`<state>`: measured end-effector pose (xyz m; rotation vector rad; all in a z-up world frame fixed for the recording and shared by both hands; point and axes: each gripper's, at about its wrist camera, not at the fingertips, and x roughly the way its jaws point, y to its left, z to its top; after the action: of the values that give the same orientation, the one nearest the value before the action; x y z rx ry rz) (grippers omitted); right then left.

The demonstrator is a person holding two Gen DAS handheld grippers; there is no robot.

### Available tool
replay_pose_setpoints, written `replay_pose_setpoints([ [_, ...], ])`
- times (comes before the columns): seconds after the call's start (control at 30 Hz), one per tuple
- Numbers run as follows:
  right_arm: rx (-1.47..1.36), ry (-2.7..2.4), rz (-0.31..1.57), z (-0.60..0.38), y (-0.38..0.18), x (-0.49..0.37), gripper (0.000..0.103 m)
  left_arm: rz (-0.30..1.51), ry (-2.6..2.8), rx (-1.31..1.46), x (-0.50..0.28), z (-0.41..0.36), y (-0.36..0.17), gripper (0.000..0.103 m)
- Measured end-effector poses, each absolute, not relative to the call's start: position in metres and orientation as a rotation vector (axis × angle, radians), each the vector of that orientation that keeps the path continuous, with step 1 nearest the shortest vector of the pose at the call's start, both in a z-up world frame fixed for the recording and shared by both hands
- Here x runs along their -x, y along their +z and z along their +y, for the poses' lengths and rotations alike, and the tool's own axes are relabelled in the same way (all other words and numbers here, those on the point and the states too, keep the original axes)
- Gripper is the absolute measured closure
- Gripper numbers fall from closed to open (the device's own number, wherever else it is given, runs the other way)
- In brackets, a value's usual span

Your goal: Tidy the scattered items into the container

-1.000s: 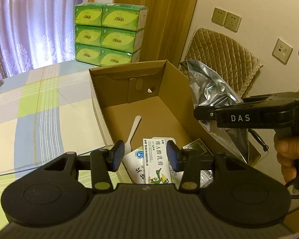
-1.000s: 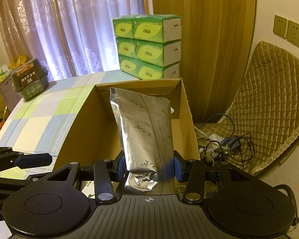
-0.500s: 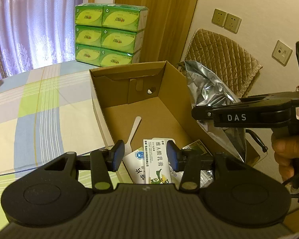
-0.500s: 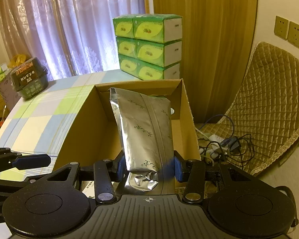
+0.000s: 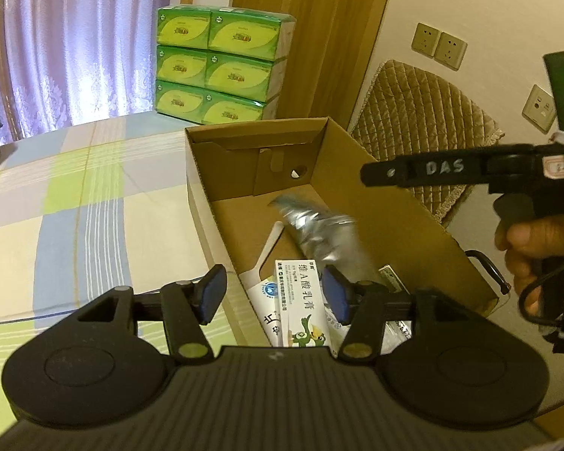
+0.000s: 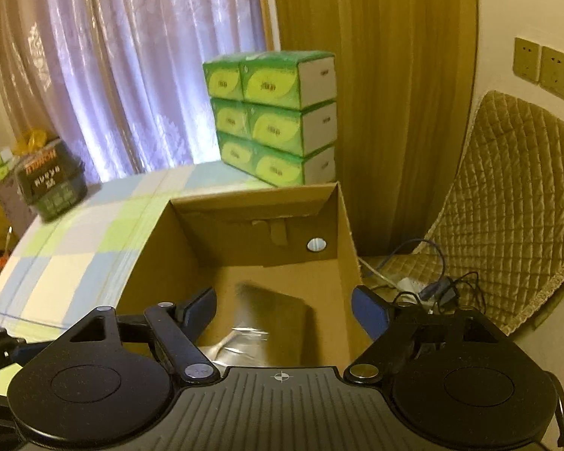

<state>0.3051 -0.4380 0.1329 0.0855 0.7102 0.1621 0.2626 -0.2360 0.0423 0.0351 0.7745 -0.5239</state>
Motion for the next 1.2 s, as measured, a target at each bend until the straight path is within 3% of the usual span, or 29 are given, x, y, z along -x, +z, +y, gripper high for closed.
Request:
replay_pose_setpoints([
  [0.1,-0.119,0.15,0.697,-0.443,0.136,-0.292,0.019,0.769,-0.513,-0.032,-0.257,-0.234,0.045,0.041],
  [0.17,-0.143,0.146,0.696,-0.446,0.136,-0.28,0.018,0.758,-0.497,-0.027,-0.249,-0.232,0.048,0.026],
  [0.23,-0.161,0.141,0.693,-0.448,0.136,-0.265,0.018,0.753,-0.488,-0.013,-0.239,-0.23,0.051,0.019],
  [0.33,-0.183,0.125,0.686,-0.449,0.139,-0.238,0.004,0.741,-0.464,0.002,-0.223,-0.226,0.055,0.006],
  [0.37,-0.188,0.121,0.675,-0.449,0.14,-0.227,0.004,0.734,-0.461,0.001,-0.218,-0.226,0.057,0.003],
  [1.2,-0.096,0.032,0.727,-0.436,0.17,-0.076,0.003,0.743,-0.347,0.009,-0.104,-0.216,0.092,0.001],
])
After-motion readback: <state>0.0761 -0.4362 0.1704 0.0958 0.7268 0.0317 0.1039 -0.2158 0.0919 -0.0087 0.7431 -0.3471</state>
